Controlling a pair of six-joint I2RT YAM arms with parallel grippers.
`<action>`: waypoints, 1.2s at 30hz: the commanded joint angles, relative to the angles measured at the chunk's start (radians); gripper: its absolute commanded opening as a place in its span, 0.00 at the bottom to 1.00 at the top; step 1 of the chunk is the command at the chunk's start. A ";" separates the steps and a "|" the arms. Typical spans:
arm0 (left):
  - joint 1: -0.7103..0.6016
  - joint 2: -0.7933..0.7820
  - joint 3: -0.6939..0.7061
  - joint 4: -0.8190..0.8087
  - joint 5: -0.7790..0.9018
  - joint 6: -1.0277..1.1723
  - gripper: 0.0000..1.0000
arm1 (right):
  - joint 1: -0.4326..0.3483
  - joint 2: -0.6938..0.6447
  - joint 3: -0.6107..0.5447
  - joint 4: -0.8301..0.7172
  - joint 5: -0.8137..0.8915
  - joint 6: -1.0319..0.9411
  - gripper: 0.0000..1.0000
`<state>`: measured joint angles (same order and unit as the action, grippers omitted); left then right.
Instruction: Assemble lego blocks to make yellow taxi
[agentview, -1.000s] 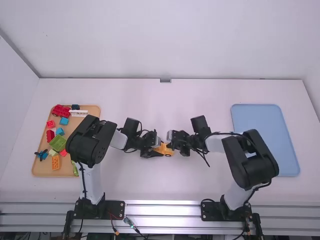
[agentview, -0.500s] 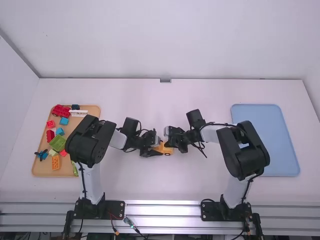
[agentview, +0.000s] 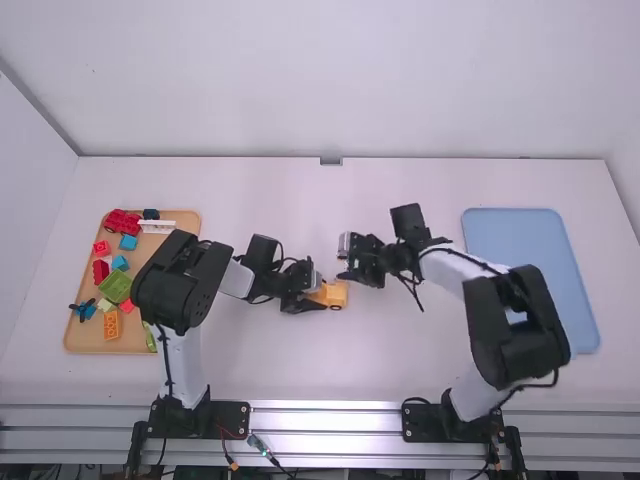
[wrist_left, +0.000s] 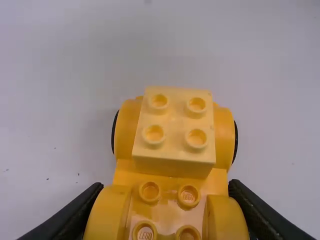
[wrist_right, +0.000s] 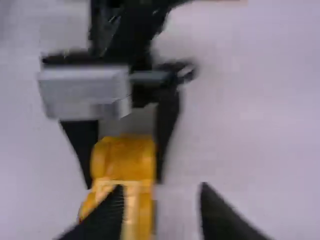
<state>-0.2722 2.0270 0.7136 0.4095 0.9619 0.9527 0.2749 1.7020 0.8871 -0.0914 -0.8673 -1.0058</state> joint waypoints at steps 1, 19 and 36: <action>-0.008 0.020 -0.005 0.013 -0.036 -0.052 0.62 | -0.036 -0.081 0.040 0.000 0.074 0.133 0.99; 0.180 -0.207 -0.004 -0.285 -0.049 -0.073 0.99 | -0.021 -0.124 0.014 0.021 0.223 0.187 0.99; 0.732 -0.859 0.022 -0.575 -0.632 -1.308 0.99 | 0.053 -0.124 0.014 0.084 0.352 0.197 0.99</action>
<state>0.4278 1.2072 0.7265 -0.1543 0.4721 -0.0219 0.3252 1.5799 0.9073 -0.0071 -0.5285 -0.8150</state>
